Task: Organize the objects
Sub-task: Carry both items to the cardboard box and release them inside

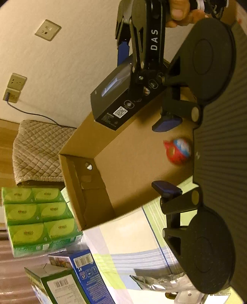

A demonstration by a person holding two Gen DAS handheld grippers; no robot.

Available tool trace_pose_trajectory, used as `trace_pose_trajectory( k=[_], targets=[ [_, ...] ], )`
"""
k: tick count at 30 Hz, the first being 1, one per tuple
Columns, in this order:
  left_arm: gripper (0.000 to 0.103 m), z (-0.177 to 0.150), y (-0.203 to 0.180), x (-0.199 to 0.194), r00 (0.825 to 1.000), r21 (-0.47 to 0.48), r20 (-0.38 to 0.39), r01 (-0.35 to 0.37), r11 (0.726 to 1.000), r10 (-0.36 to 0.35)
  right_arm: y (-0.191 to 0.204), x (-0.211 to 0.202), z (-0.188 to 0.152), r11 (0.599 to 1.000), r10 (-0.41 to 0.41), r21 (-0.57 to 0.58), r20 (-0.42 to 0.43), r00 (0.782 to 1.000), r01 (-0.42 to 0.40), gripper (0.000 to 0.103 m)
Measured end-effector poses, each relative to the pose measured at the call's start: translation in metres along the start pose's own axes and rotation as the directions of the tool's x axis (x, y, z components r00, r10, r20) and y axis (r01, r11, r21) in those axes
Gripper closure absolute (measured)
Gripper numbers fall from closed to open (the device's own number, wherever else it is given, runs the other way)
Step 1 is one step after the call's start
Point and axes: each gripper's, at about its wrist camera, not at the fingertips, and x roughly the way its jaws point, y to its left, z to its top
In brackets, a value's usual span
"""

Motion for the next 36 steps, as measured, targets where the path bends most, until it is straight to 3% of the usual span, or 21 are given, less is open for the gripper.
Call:
trace_pose_trajectory(
  k=[12,17,27,36],
  targets=[
    [0.048,-0.016,0.022,-0.041,0.998,-0.079,0.044,-0.047,0.996,0.05,0.02,0.005,-0.004,0.999,0.027,-0.023,0.016,1.0,-0.027,0.026],
    [0.044,-0.024,0.032,-0.053,0.996,-0.102,0.049,-0.072,0.992,0.077,0.019,0.009,-0.006,0.999,0.028,0.017,0.0,1.0,-0.028,0.02],
    [0.039,-0.043,0.049,-0.079,0.989,-0.17,0.063,-0.119,0.978,0.131,0.029,-0.022,-0.009,1.0,0.018,0.009,0.038,0.999,-0.018,0.018],
    [0.033,-0.068,0.058,-0.118,0.982,-0.226,0.086,-0.146,0.963,0.169,0.07,-0.061,-0.02,0.998,0.053,-0.04,0.053,0.997,-0.051,0.018]
  ],
)
